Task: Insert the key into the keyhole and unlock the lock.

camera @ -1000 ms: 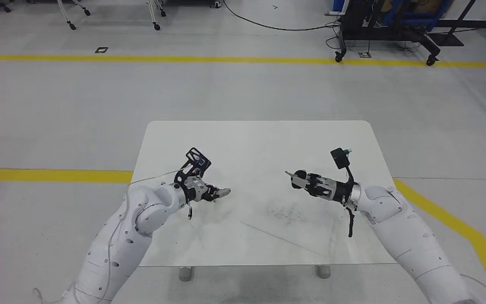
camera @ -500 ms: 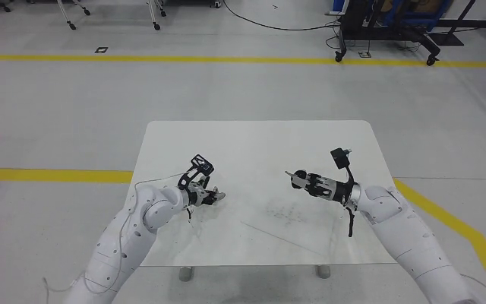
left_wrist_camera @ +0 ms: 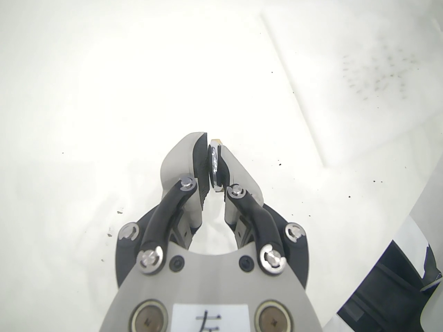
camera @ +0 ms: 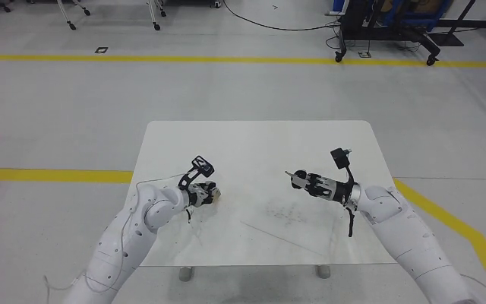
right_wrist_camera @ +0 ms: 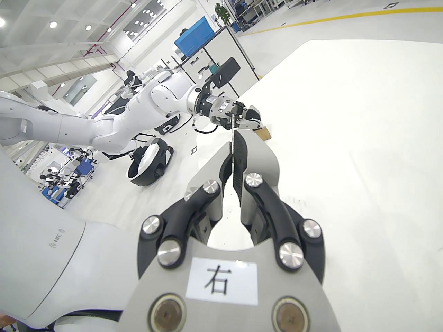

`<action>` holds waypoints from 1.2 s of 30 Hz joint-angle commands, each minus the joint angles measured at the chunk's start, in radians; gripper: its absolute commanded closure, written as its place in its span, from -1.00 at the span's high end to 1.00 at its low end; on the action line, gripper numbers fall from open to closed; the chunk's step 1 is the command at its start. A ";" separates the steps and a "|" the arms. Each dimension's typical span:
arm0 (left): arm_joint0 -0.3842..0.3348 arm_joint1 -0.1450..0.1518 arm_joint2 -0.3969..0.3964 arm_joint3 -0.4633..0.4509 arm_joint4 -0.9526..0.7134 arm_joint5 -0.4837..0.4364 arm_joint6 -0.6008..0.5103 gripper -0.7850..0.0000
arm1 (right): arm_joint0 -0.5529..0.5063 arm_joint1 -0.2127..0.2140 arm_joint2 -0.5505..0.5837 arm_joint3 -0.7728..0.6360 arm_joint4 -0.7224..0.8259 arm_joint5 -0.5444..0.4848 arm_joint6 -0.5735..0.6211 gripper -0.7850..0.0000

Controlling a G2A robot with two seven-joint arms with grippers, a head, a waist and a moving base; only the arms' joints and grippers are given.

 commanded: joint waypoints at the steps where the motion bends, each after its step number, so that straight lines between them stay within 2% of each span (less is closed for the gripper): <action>1: -0.001 0.000 -0.001 0.001 -0.001 -0.001 -0.001 -1.00 | 0.000 0.000 0.000 0.000 0.000 0.000 0.000 -1.00; 4: -0.005 0.000 -0.001 0.008 -0.003 -0.008 0.008 -1.00 | 0.000 0.000 0.000 0.000 0.000 0.000 0.000 -1.00; 8: -0.010 0.000 -0.009 0.016 0.001 -0.026 0.076 -1.00 | 0.000 0.000 0.000 0.000 0.000 0.000 0.000 -1.00; 15: 0.017 0.004 -0.063 -0.029 0.002 -0.083 0.355 -1.00 | 0.000 0.000 0.000 0.000 0.000 0.000 0.000 -1.00; 21: 0.020 0.002 -0.063 -0.035 -0.006 -0.074 0.369 -1.00 | 0.000 0.000 0.000 0.000 0.000 0.000 0.000 -1.00; 22: 0.029 -0.002 -0.051 -0.031 -0.039 -0.062 0.365 -1.00 | 0.000 0.000 0.000 0.000 0.000 0.000 0.000 -1.00; 24: 0.021 -0.016 -0.034 -0.002 -0.216 -0.064 0.348 -1.00 | -0.005 -0.006 -0.019 -0.019 0.015 0.007 -0.016 -1.00; 27: -0.039 -0.042 -0.002 0.085 -0.521 -0.003 0.220 -1.00 | 0.025 -0.025 -0.060 0.013 0.029 0.054 -0.065 -1.00; 31: -0.132 -0.076 0.024 0.220 -0.905 0.114 0.047 -1.00 | 0.080 -0.057 -0.117 0.077 0.060 0.063 -0.134 -1.00; 32: -0.159 -0.083 0.033 0.249 -0.970 0.142 -0.003 -1.00 | 0.092 -0.066 -0.131 0.091 0.073 0.064 -0.152 -1.00; 35: -0.215 -0.103 0.048 0.341 -1.079 0.191 -0.027 -1.00 | 0.122 -0.093 -0.177 0.123 0.132 0.073 -0.196 -1.00; 36: -0.215 -0.103 0.048 0.341 -1.079 0.191 -0.027 -1.00 | 0.129 -0.103 -0.198 0.132 0.167 0.092 -0.190 -1.00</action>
